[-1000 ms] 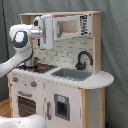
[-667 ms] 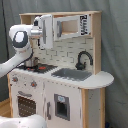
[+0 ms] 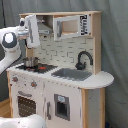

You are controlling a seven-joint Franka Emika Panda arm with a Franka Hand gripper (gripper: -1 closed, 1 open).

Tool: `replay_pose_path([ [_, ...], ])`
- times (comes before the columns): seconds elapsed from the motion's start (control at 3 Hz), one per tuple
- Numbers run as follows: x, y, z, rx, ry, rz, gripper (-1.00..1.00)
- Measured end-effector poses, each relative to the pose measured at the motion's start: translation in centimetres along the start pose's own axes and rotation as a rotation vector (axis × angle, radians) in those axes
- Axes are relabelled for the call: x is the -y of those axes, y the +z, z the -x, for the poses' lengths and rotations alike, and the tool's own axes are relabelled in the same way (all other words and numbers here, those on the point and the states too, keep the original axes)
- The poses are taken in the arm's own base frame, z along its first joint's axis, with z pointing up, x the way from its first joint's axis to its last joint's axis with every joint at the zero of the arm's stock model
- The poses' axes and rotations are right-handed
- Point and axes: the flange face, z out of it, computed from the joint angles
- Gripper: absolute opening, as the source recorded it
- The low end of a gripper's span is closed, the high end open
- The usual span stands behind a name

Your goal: Play with the kitchen

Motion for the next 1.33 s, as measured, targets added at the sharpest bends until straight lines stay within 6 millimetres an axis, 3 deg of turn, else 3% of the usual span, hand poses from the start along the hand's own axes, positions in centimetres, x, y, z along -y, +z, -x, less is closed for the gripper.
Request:
replay_pose_path([
  [0.67,4.8,-9.6,-4.3,-0.201,-0.118,-0.056,1.0],
  [1.0,5.7,-14.8,-5.5,-0.308,-0.219,-0.051,1.0],
  [1.33,6.9,-18.1,-5.0,-0.395,-0.337,-0.031,1.0],
])
